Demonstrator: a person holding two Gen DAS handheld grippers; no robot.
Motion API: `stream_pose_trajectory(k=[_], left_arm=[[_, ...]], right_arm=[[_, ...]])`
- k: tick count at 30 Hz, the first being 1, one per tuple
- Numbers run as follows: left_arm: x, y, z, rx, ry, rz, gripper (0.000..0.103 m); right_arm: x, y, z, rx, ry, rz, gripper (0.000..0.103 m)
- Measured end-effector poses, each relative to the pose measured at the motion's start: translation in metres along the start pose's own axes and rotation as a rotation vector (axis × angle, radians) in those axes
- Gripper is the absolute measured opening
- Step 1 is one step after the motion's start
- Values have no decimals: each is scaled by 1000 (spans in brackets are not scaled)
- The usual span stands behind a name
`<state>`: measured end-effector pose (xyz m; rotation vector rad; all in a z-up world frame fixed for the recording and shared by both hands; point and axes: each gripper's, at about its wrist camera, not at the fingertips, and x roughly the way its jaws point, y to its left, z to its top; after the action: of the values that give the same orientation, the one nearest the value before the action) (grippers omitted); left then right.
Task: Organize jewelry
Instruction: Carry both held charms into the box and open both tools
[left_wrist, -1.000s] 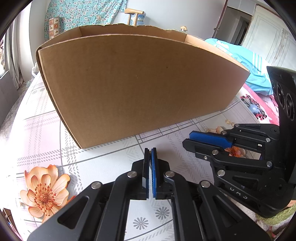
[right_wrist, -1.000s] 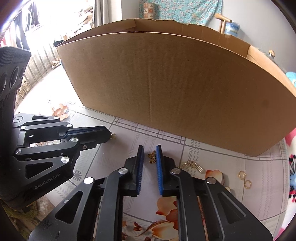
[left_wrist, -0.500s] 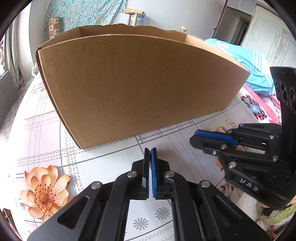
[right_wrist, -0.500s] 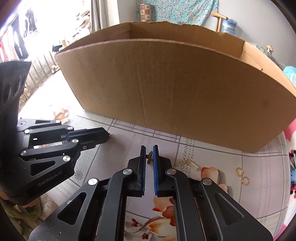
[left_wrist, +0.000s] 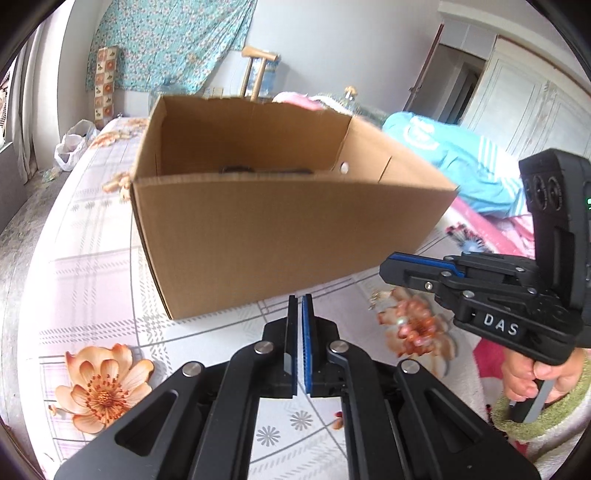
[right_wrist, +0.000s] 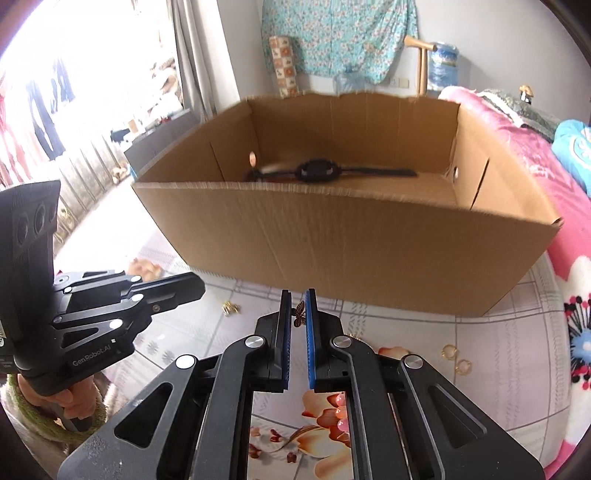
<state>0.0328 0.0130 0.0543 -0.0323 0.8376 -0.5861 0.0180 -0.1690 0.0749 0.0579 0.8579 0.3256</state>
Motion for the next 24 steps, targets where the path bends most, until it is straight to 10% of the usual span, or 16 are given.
stream_pose_trajectory(k=[8, 12, 24], left_arm=[[-7, -8, 2, 27, 31, 31, 3], [10, -9, -4, 39, 106, 52, 24], [53, -22, -6, 132, 198, 166, 25]], right_arm=[[-23, -2, 5, 11, -65, 30, 5], [-14, -1, -1, 25, -56, 46, 5], [1, -16, -14, 109, -38, 103, 5]])
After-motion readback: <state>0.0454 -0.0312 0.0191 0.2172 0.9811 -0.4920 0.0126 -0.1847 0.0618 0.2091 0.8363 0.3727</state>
